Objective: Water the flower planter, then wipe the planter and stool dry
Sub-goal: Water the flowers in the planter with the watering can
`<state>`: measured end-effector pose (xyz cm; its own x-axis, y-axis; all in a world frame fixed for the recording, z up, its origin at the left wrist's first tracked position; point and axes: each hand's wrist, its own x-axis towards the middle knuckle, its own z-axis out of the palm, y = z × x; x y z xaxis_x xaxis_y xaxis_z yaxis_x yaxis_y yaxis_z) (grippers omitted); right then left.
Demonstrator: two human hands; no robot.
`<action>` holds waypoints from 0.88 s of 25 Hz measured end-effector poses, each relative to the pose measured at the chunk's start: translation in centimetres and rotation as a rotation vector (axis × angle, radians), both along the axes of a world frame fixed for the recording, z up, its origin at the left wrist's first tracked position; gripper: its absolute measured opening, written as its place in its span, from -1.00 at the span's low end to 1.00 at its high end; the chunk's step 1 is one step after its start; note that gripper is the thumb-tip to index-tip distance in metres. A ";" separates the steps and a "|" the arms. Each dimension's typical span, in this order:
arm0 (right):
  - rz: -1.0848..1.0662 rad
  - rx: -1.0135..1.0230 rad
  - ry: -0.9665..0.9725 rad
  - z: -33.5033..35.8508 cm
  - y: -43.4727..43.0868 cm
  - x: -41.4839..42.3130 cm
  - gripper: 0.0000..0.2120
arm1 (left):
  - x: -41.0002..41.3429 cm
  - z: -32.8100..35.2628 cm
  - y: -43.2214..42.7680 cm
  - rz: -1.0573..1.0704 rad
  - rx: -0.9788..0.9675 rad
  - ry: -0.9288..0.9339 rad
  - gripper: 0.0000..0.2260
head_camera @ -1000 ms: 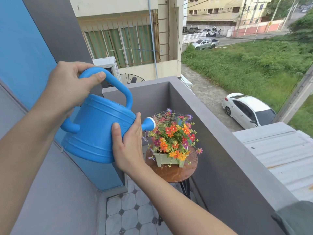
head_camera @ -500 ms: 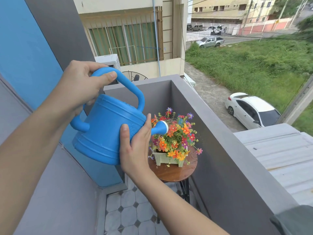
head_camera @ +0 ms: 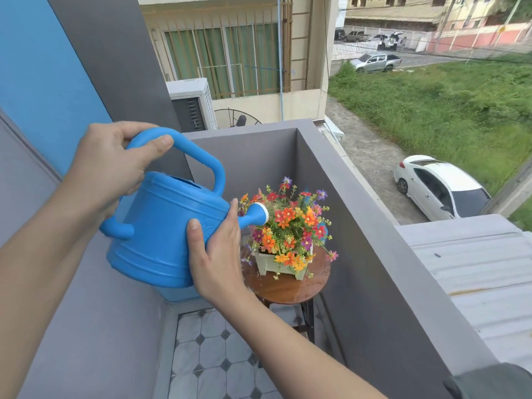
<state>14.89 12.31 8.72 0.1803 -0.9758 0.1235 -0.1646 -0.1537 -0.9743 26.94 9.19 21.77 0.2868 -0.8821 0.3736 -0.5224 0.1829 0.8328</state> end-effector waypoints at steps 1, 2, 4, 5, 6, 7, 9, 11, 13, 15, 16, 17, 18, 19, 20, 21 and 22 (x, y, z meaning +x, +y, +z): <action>-0.001 -0.010 -0.001 -0.1 0.0 -0.2 -0.07 | -0.1 -0.3 0.1 0.012 -0.011 0.033 -0.95; -0.009 -0.030 0.004 0.0 -0.1 -0.3 -0.08 | -0.1 -0.4 0.3 0.021 -0.025 0.063 -0.96; -0.026 -0.052 0.034 0.3 -0.5 -0.5 -0.09 | 0.1 -1.1 0.7 0.046 -0.056 0.133 -0.96; -0.024 -0.061 0.046 0.1 -0.7 -0.9 -0.11 | 0.0 -1.7 1.0 0.052 -0.070 0.165 -0.94; -0.022 -0.070 0.059 -0.2 -0.7 -1.2 -0.12 | 0.0 -2.3 1.3 0.061 -0.084 0.175 -0.93; -0.003 -0.070 0.092 -0.5 -1.0 -1.0 -0.12 | 0.5 -3.3 1.3 0.102 -0.095 0.202 -0.93; 0.016 -0.077 0.148 -1.5 -1.6 -1.1 -0.12 | 0.9 -5.2 1.5 0.159 -0.114 0.235 -0.93; 0.018 -0.086 0.156 -2.1 -1.6 -1.3 -0.13 | 0.6 -6.4 2.0 0.154 -0.135 0.240 -0.95; 0.018 -0.079 0.142 -2.5 -1.1 -1.1 -0.13 | 0.7 -7.2 2.5 0.144 -0.158 0.244 -0.96; 0.023 -0.087 0.136 -3.2 -0.6 -1.2 -0.12 | 0.8 -8.2 3.0 0.138 -0.176 0.287 -0.93; 0.021 -0.097 0.147 -3.4 -0.4 -0.7 -0.10 | 1.2 -8.6 3.2 0.137 -0.186 0.319 -0.90; 0.017 -0.108 0.161 -3.6 -0.4 0.3 -0.07 | 2.1 -9.2 3.4 0.140 -0.193 0.351 -0.87; 0.003 -0.119 0.174 -3.8 -0.4 1.4 -0.04 | 3.2 -9.7 3.6 0.138 -0.195 0.375 -0.87; -0.012 -0.133 0.186 -4.1 -0.4 2.5 -0.04 | 4.3 -10.2 3.7 0.135 -0.196 0.391 -0.89; -0.023 -0.148 0.197 -4.4 -0.5 3.6 -0.05 | 5.4 -10.7 3.7 0.130 -0.196 0.405 -0.92; -0.027 -0.159 0.206 -4.9 -0.6 4.4 -0.08 | 6.3 -11.2 3.9 0.123 -0.193 0.412 -0.94; -0.026 -0.176 0.216 -5.4 -0.6 5.2 -0.11 | 7.3 -11.9 4.1 0.115 -0.190 0.418 -0.93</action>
